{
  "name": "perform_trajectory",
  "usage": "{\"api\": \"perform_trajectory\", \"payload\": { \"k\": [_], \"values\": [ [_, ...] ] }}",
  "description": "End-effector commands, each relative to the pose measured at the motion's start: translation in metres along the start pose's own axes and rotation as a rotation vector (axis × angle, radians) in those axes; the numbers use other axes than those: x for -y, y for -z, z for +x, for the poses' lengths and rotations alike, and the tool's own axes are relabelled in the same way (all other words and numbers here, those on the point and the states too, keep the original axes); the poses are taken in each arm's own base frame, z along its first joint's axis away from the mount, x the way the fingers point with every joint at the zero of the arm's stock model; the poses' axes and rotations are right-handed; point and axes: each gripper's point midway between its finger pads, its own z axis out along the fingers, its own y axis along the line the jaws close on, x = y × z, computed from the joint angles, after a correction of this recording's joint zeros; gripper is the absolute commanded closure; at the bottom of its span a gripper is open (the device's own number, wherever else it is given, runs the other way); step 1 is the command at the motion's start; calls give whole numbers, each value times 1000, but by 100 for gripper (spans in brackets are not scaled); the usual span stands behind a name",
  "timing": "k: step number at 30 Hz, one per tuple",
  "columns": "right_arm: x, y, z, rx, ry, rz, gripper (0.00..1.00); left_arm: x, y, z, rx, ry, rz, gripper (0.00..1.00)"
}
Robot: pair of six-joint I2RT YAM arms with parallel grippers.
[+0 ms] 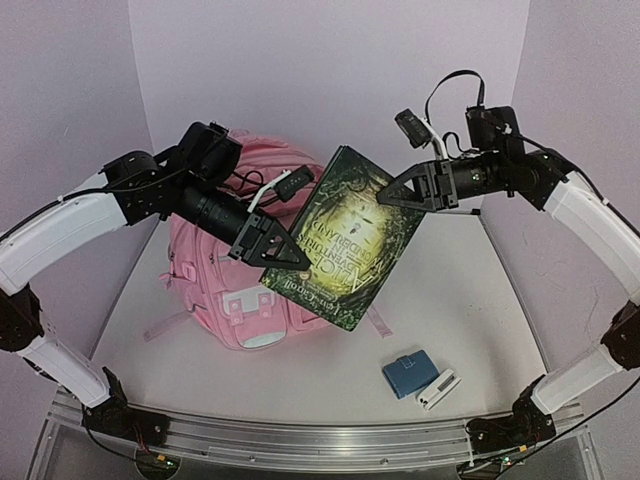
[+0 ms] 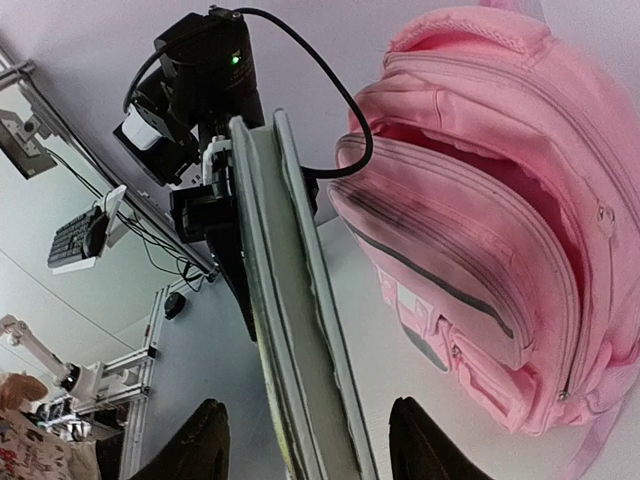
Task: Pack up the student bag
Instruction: Pick up the book from the center of the board.
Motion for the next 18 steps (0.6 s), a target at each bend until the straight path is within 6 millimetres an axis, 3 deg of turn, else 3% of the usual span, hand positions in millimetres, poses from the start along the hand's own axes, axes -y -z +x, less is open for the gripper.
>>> {"api": "perform_trajectory", "payload": {
  "k": [1, 3, 7, 9, 12, 18],
  "values": [
    [-30, 9, -25, 60, 116, -20, 86, 30, 26, -44, 179, -157, 16, 99],
    [-26, 16, -40, 109, 154, 62, 99, 25, 30, -46, 193, -157, -26, 89],
    [-24, 41, -82, 266, 262, 242, 100, 15, 49, -56, 249, -163, -152, 46],
    [-28, 52, -103, 356, 313, 286, 100, 11, 63, -64, 288, -169, -226, 30],
    [-37, 62, -126, 454, 359, 294, 100, 5, 85, -75, 339, -183, -345, 21],
    [-52, 72, -160, 586, 443, 273, 100, 3, 127, -80, 390, -240, -530, 17]
  ]
}}
